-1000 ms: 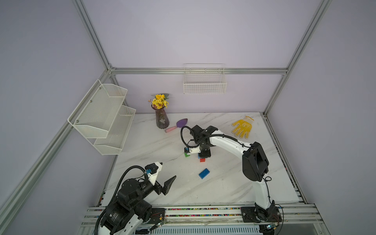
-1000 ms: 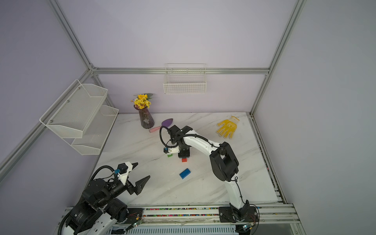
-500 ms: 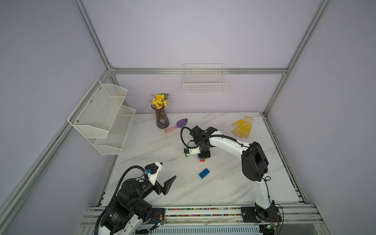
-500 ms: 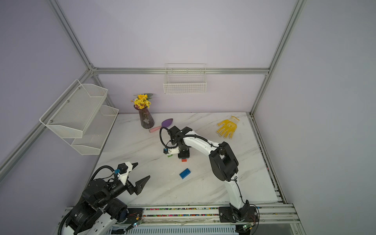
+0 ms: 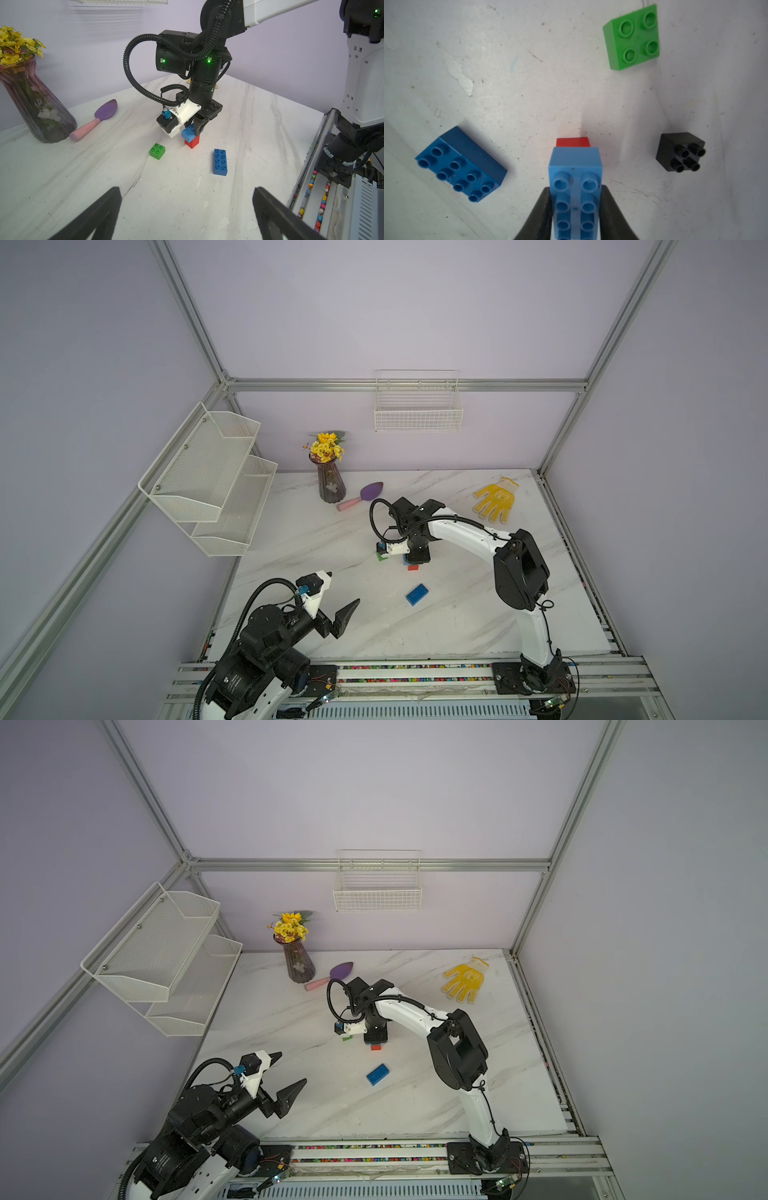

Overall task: Assemble the letter f with lego
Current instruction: Assemble the lego brick with the lego brick.

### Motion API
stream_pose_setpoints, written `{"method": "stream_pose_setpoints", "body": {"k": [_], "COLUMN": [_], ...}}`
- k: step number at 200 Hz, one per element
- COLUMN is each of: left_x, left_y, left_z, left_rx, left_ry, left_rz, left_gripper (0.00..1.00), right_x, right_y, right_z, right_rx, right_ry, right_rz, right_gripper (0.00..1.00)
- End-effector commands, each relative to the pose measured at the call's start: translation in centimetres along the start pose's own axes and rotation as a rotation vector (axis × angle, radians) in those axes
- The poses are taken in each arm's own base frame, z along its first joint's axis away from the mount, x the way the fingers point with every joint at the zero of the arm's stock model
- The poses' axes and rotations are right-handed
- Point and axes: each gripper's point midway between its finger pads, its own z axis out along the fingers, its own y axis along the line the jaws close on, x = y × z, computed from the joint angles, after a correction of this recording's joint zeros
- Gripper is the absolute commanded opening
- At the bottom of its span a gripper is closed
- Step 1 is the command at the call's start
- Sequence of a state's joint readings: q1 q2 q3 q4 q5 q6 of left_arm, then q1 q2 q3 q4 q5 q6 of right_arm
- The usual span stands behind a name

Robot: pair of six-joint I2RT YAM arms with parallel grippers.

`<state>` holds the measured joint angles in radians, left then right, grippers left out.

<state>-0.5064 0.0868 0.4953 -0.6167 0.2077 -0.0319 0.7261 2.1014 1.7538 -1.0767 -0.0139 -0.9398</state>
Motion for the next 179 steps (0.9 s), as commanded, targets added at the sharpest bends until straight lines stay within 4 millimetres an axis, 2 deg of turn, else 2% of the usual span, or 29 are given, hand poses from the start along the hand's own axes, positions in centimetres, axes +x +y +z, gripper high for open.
{"method": "stream_pose_setpoints", "body": {"k": [1,88,120,156,179], "left_x": [-0.2,-0.3,-0.3,-0.3,-0.2], "left_y": [-0.2,-0.3,-0.4,-0.4,-0.5], "left_z": [0.2,0.2,0.2,0.2,0.2], "left_rx": [0.011,0.019,0.023,0.025,0.029], "left_ry": [-0.011,-0.014,-0.013,-0.013,-0.010], "left_rz": [0.034,0.036,0.036,0.036,0.035], "left_gripper": [1.00,1.00,1.00,1.00,1.00], "right_x": [1.9,2.9,2.7,1.6,1.5], "right_y": [2.1,4.1,4.0,4.0,4.3], "right_z": [3.0,5.3,4.9,3.2,3.5], "right_rx": [-0.113,-0.237,-0.237,-0.239,-0.257], "right_ry": [0.054,0.105,0.097,0.042,0.038], "right_rz": [0.011,0.030,0.042,0.057,0.061], "right_gripper": [0.00,0.00,0.00,0.00,0.00]}}
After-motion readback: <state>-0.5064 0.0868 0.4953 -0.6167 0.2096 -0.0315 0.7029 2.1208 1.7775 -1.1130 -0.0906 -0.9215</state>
